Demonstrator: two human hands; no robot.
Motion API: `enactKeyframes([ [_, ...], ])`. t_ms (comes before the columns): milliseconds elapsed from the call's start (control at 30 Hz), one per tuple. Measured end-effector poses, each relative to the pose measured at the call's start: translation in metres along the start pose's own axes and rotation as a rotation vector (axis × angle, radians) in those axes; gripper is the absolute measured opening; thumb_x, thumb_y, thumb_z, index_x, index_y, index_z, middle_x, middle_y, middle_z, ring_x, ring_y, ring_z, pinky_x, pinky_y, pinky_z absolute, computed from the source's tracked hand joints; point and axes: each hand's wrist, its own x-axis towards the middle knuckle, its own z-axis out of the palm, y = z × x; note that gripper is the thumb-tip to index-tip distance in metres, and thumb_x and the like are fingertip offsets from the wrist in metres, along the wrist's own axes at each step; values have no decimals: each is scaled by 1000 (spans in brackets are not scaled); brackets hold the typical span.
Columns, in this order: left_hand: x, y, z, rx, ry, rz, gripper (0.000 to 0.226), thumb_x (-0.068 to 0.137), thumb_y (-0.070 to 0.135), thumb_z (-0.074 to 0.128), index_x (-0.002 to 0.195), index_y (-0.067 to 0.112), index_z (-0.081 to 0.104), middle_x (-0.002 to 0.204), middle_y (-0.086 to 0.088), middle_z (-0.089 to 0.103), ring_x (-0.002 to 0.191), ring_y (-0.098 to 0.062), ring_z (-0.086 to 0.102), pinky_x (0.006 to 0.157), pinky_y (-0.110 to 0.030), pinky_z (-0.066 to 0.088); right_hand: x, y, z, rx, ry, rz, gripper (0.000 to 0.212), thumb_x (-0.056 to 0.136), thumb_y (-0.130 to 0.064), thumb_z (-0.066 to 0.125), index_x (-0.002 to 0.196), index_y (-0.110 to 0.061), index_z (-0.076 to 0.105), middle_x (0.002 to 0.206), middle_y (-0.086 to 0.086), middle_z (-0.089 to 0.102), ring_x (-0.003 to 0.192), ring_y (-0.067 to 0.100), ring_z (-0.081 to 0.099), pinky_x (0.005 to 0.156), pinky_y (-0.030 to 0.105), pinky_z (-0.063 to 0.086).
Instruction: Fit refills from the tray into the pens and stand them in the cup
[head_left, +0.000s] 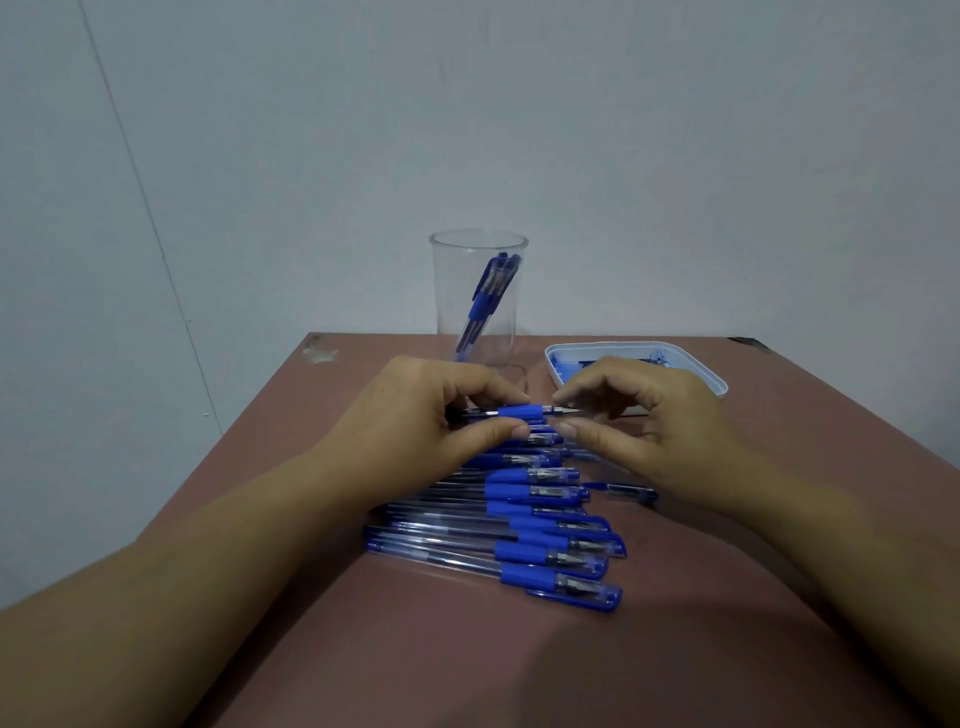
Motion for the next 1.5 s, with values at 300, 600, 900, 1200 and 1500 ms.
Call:
enactKeyframes([
  [300,-1,0,1,4,-4,18,26,80,46,68,101,34,75,81,23,69,68,-4,64,59,-7,43,0,-2,1,3,13,-12,20,83,-37,69,100,-45,61,91,-18,64,84,8,64,72,19,52],
  [600,0,1,2,-6,-1,27,22,79,44,71,99,36,74,77,25,68,66,-2,63,57,-7,42,1,-2,1,-4,-21,-23,11,87,-42,67,97,-43,62,90,-20,65,83,6,64,69,17,51],
  [900,-1,1,2,-7,-5,24,26,79,50,66,99,37,74,79,21,70,68,-2,63,58,-7,42,2,-1,0,0,-23,-22,8,87,-49,58,88,-43,62,87,-21,66,81,4,64,67,14,48],
  [1200,-1,1,2,16,11,20,19,80,39,73,99,36,75,75,26,67,64,-2,62,57,-7,42,3,-5,-1,15,-27,-15,18,88,-27,68,92,-43,63,85,-19,66,77,9,63,66,24,50],
  [1500,-1,1,3,23,1,22,29,78,48,66,100,30,77,76,24,68,65,5,61,58,-5,42,2,-3,0,-11,-35,24,18,88,-26,70,88,-42,61,86,-15,66,77,8,62,65,18,49],
])
